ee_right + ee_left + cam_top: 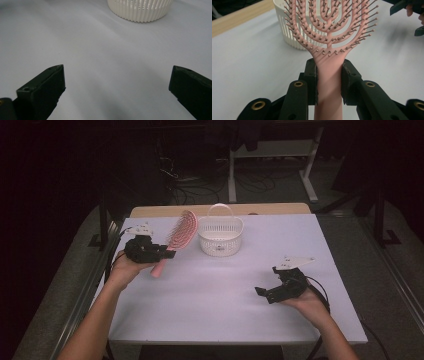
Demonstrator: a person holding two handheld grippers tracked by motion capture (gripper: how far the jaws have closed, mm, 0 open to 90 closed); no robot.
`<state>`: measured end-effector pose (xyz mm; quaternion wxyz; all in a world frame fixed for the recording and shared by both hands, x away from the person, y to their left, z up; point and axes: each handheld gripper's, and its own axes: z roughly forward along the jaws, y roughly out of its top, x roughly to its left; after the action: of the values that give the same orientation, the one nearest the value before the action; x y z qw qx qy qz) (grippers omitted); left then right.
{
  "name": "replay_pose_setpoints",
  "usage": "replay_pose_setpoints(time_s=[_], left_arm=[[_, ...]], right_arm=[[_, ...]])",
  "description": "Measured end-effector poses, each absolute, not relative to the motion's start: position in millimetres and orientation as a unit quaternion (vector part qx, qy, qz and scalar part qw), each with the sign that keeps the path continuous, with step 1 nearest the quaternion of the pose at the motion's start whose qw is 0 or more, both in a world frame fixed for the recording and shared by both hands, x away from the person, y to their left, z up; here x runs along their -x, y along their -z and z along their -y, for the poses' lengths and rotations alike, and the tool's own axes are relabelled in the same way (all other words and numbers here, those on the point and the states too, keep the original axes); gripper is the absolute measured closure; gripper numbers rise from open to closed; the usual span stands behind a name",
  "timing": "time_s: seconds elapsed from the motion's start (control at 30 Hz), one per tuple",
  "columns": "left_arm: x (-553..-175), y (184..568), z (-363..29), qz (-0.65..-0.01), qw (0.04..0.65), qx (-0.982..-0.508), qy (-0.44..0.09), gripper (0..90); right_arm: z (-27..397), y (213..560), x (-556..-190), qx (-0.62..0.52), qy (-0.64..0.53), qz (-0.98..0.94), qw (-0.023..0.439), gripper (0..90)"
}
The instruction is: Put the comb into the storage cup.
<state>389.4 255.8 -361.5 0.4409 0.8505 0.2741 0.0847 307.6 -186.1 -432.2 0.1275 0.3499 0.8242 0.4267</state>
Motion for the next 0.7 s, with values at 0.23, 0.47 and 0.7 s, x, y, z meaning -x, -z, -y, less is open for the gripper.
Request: replay_pose_setpoints(time_s=[0.23, 0.47, 0.7], left_arm=[[-394, 355, -247, -0.26, 0.455, -0.847, -0.088, 70.6], [-401, 347, -237, -0.247, 0.474, -0.841, -0.087, 70.7], [-410, 338, -229, -0.237, 0.489, -0.835, -0.089, 70.7]], right_arm=[[186, 432, -307, -0.349, -0.428, -0.824, 0.127, 0.1], [186, 432, -307, -0.349, -0.429, -0.824, 0.127, 0.1], [186, 431, -307, -0.349, -0.429, -0.823, 0.127, 0.1]])
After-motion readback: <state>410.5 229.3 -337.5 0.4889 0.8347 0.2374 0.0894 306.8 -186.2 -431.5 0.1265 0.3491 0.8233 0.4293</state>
